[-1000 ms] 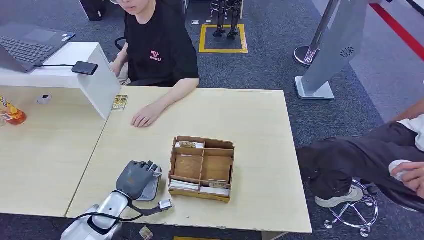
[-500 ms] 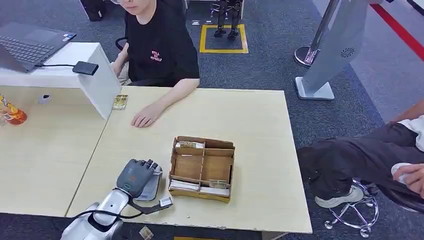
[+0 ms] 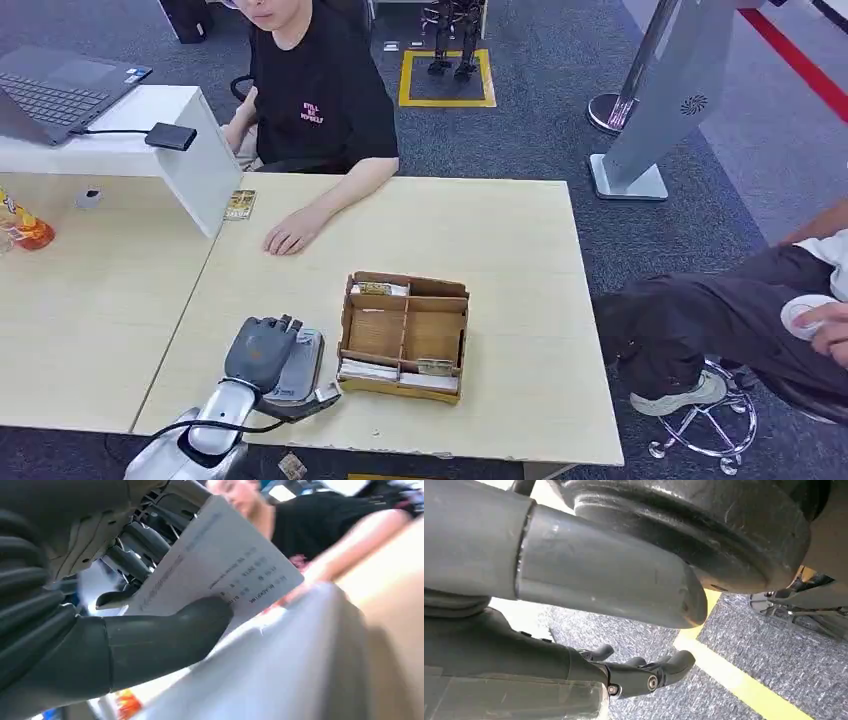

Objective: Pass the card to the sensor for recognition and then transmit it.

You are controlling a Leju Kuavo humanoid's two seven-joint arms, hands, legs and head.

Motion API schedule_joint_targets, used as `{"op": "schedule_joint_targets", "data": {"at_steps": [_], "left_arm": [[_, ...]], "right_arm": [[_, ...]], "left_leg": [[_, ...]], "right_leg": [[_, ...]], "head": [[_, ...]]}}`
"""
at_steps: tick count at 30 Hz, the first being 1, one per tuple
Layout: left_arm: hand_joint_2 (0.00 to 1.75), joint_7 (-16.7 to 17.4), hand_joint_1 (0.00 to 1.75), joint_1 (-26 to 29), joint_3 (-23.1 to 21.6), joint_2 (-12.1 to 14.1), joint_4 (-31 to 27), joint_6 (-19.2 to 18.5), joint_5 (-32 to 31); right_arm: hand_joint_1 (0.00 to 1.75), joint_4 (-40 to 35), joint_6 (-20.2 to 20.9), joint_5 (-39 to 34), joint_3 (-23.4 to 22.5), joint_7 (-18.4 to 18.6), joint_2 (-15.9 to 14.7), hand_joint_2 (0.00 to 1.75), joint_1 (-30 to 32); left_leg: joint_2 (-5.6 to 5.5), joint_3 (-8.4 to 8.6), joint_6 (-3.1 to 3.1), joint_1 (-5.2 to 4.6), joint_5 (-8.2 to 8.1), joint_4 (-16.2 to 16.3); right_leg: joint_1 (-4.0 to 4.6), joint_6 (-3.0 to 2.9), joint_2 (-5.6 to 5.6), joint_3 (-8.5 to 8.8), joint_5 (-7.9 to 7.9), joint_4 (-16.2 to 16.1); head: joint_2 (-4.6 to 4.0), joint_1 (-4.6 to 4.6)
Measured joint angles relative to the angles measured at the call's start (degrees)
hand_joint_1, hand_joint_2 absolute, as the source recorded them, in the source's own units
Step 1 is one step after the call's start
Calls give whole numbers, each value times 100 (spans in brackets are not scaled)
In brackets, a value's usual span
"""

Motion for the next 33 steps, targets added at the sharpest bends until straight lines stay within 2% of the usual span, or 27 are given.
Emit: {"op": "schedule_joint_targets", "data": {"at_steps": [1,4,10,15,23,24,26,27,28,29,30,31,32,33], "left_arm": [[175,337,175,-24,-114,17,-138,17,-2],[175,854,175,-124,-411,70,-430,107,-4],[175,1660,175,-359,-927,225,-962,221,-4],[175,1909,175,-501,-1209,363,-1261,210,-4],[175,2077,175,-571,-1405,446,-1488,297,-4],[175,2016,175,-562,-1405,440,-1519,352,-7],[175,1488,175,-369,-1223,349,-1698,558,-4],[175,1121,175,-185,-1044,160,-1806,636,-4],[175,420,175,5,-698,10,-1962,682,4],[175,-308,175,237,-306,-266,-2123,662,59],[175,-824,175,444,13,-482,-2247,625,134],[175,-1419,175,616,572,-899,-2472,533,269],[175,-1746,175,730,841,-1109,-2588,435,427],[175,-1919,175,801,1096,-1345,-2699,325,606]], "right_arm": [[0,-2,-9,0,-9,15,4,0,-1],[0,-2,-11,4,-28,44,22,0,-5],[0,-11,-11,31,-44,52,81,0,-8],[0,-24,-11,50,-48,76,98,0,-14],[0,-31,-11,63,-77,74,105,0,-20],[0,-33,-11,63,-81,74,111,0,-20],[0,-46,-11,63,-90,74,140,0,-17],[0,-61,-13,61,-96,74,151,0,-17],[0,-74,-9,55,-107,74,179,0,-10],[0,-114,-2,48,-125,74,197,0,-5],[0,-140,4,48,-136,74,223,0,1],[0,-192,7,48,-148,74,244,0,9],[0,-212,7,48,-162,74,273,0,15],[0,-236,4,48,-173,74,286,0,19]], "left_leg": [[-1,-8,-1,0,1,1],[-3,-13,0,-1,1,1],[-1,-18,0,-2,0,2],[-1,-22,0,-1,0,1],[0,-23,0,-1,0,1],[0,-24,0,-1,0,1],[0,-24,1,-5,-1,1],[2,-25,1,-5,-1,1],[2,-26,2,-8,-2,2],[3,-29,5,-10,-4,2],[3,-32,7,-14,-5,2],[5,-36,9,-16,-6,2],[6,-36,10,-18,-7,3],[6,-36,14,-20,-10,3]], "right_leg": [[0,1,-1,-7,1,0],[0,2,-3,-9,2,0],[-1,3,0,-16,2,-1],[0,3,0,-22,2,-1],[0,3,1,-23,2,0],[0,3,1,-23,2,0],[-2,3,1,-24,2,-1],[-2,3,3,-26,2,-2],[-6,4,3,-27,1,-2],[-8,6,4,-28,0,-3],[-13,7,8,-33,0,-3],[-15,10,10,-35,2,-3],[-17,10,10,-36,2,-3],[-19,10,10,-36,2,-4]], "head": [[0,0],[0,2],[0,2],[0,0],[0,0],[0,0],[0,-4],[0,-2],[0,0],[0,-2],[0,2],[0,4],[0,11],[0,11]]}}
